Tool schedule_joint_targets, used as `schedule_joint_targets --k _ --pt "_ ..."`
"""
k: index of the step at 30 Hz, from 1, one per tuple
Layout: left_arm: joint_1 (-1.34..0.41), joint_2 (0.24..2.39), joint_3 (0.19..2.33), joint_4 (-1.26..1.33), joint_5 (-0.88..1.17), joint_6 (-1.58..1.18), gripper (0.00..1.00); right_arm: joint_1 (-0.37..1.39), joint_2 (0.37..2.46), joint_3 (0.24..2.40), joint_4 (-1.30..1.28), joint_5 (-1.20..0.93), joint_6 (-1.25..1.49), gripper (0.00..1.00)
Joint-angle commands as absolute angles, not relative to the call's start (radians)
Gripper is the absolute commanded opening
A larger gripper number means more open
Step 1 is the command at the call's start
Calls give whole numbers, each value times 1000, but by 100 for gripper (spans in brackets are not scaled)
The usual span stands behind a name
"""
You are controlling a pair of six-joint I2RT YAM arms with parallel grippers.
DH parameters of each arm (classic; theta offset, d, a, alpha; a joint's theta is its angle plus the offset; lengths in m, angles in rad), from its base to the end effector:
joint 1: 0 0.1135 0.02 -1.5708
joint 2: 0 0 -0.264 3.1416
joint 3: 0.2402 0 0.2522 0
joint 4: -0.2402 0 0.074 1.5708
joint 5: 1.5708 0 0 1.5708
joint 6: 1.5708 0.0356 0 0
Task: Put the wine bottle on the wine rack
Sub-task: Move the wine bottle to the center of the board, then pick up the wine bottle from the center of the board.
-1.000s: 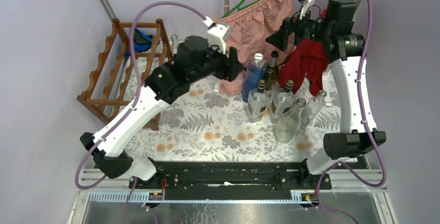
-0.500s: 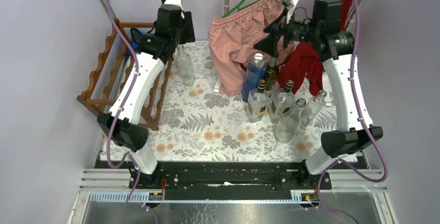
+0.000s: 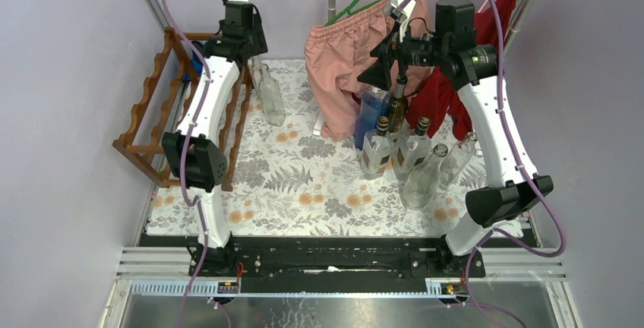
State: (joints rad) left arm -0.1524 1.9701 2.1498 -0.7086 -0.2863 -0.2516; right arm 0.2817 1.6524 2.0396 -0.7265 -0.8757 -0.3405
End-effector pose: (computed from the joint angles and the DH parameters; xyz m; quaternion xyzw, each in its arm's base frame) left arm 0.4427 -0.0578 0.4050 -0.1135 0.8539 0.0224 0.5074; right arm 0.3161 0.1199 0.4925 -0.4594 0.6289 0.3306 0.5330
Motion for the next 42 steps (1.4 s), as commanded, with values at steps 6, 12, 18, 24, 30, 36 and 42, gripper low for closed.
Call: schedule_joint_targets --k 6,12,18,24,30,36,42 --pt "-148 2069 2212 -644 -287 -201 63 290 1647 2054 -704 -884 -329 100" --pt "-129 2111 2222 -640 -286 -207 62 290 1645 2048 -702 -887 -324 100" --pt "-126 2131 2228 -626 -260 -215 54 289 1646 2053 -703 -876 -325 100" --pt "-125 2141 2241 -626 -250 -217 44 289 1643 2055 -716 -865 -343 100" --pt "-124 2145 2263 -628 -242 -226 40 289 1646 2076 -731 -851 -365 100" --pt "-123 2141 2235 -662 -255 -229 49 290 1645 2080 -732 -848 -369 100" --pt "-124 2129 2207 -672 -260 -222 49 290 1647 2081 -728 -851 -364 100"
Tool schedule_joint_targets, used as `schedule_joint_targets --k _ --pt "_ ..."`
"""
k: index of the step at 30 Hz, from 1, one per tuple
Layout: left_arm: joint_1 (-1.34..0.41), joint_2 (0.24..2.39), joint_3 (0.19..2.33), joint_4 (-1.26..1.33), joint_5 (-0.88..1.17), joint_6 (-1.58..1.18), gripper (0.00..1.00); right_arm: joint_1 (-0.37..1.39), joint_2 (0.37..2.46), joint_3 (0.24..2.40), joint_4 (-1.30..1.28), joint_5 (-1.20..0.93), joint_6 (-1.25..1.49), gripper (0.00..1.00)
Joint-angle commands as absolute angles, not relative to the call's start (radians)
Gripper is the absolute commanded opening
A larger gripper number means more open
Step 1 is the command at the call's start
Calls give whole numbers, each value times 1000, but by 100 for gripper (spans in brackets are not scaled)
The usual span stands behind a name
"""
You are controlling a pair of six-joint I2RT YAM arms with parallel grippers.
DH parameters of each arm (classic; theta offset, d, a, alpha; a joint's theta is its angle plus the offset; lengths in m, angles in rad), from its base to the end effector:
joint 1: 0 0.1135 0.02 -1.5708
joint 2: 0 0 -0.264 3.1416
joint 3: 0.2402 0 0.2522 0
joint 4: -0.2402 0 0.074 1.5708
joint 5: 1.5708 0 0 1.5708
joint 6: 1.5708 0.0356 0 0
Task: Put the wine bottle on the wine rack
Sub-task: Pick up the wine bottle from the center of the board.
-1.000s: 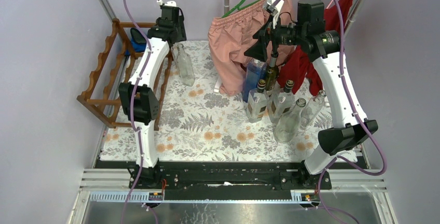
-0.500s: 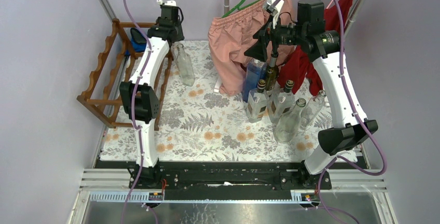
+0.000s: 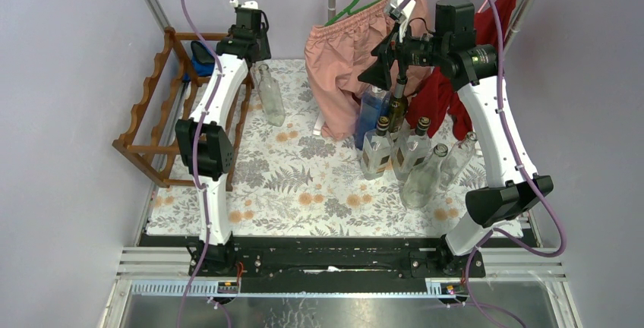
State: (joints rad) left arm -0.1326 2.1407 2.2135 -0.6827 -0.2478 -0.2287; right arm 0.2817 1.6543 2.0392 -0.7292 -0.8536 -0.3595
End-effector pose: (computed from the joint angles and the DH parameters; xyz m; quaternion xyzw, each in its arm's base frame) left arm 0.4882 -0.0563 0.3513 -0.0993 0.8762 0.0254 0.4709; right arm 0.3174 0.1198 0.4913 -0.4607 0.6314 0.3179 0.5367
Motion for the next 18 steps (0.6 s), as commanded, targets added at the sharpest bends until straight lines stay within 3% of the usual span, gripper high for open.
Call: schedule_joint_targets --k 1,5,12,18 --pt "-125 2130 2207 -676 -259 -222 49 289 1647 2082 -726 -852 -362 100" --pt "-126 2136 2198 -677 -261 -221 43 290 1646 2082 -725 -851 -360 100" --pt "-138 2149 2311 -674 -244 -203 2 289 1640 2076 -731 -848 -367 100" --pt "-196 2119 2328 -564 -236 -190 0 289 1636 2075 -731 -850 -359 100"
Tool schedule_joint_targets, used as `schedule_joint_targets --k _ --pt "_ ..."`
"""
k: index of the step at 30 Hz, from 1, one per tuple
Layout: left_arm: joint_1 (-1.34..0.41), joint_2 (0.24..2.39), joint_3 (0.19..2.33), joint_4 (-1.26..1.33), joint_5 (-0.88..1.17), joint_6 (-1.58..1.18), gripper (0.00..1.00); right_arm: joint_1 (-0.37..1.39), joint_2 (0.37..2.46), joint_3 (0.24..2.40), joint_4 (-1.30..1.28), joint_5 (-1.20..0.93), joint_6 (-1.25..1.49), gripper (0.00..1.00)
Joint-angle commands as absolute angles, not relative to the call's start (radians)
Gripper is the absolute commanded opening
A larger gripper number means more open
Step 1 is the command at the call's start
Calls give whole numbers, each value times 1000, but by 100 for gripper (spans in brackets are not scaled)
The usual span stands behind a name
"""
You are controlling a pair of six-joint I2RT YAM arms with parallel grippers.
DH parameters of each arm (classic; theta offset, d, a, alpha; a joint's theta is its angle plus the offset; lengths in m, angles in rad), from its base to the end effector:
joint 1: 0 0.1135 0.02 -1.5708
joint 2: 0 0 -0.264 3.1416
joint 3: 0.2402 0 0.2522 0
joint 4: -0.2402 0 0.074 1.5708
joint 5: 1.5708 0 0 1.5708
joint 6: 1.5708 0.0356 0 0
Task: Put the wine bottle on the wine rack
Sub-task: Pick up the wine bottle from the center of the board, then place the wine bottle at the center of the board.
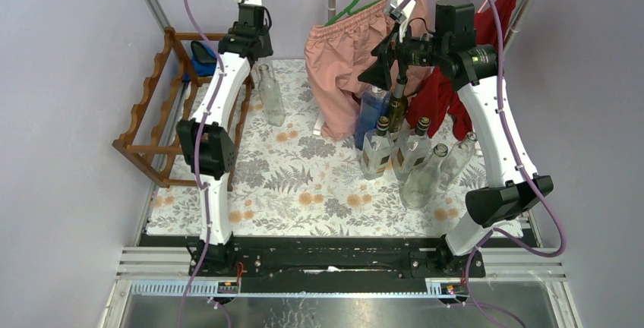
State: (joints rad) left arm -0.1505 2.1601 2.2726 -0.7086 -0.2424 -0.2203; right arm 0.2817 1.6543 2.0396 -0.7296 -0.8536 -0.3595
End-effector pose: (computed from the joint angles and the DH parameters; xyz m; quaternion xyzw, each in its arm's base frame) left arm 0.4889 -0.0655 0.3591 -0.0872 0.8746 0.0193 0.4766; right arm 0.3174 0.1198 0.4914 -0.4607 0.6314 0.3179 0.5367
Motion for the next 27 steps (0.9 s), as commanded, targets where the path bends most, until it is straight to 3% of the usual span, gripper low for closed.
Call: schedule_joint_targets --k 1,13,27 --pt "-204 2115 2330 -550 -238 -189 0 290 1633 2075 -731 -850 -360 100" --pt "-267 2040 2305 -461 -71 -172 0 289 1615 2069 -742 -838 -371 100" --pt "-330 1832 2075 -521 -17 -150 0 289 1621 2080 -742 -848 -362 100"
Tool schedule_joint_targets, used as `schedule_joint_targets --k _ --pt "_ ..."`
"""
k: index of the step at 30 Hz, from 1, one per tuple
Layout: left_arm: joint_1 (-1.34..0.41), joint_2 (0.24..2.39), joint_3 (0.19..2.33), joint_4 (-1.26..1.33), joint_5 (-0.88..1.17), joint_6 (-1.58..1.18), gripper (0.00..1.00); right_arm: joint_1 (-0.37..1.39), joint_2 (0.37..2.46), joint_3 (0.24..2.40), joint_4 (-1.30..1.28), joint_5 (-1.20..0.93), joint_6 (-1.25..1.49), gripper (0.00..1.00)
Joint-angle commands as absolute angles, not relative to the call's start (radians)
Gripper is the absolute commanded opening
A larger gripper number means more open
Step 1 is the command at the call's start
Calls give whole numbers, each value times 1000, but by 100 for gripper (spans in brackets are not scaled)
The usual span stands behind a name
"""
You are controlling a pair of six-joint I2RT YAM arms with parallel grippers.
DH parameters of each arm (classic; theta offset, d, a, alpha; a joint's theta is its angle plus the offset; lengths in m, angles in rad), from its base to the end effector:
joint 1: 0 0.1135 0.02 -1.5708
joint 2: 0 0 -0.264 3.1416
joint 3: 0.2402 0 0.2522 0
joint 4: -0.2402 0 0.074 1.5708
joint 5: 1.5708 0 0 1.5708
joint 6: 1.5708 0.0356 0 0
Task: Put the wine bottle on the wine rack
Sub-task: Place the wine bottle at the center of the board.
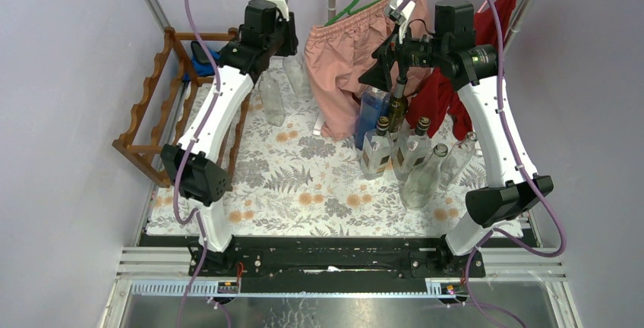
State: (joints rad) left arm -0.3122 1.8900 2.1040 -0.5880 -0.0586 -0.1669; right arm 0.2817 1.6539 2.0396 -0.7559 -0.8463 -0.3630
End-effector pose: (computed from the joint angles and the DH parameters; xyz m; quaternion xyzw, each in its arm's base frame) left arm 0.4112 -0.1305 0.4348 0.0435 0.8249 -0.1101 0.5527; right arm 0.3166 0.1194 0.4890 -0.4584 0.6402 0.3176 0.5284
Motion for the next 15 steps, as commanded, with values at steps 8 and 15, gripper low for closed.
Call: schedule_joint_targets --k 8,15 --pt "-350 1707 1925 -619 8 -112 0 288 1606 2060 -750 -848 -370 100" --pt "-407 1510 1689 -661 66 -70 0 290 1598 2029 -746 -913 -355 100"
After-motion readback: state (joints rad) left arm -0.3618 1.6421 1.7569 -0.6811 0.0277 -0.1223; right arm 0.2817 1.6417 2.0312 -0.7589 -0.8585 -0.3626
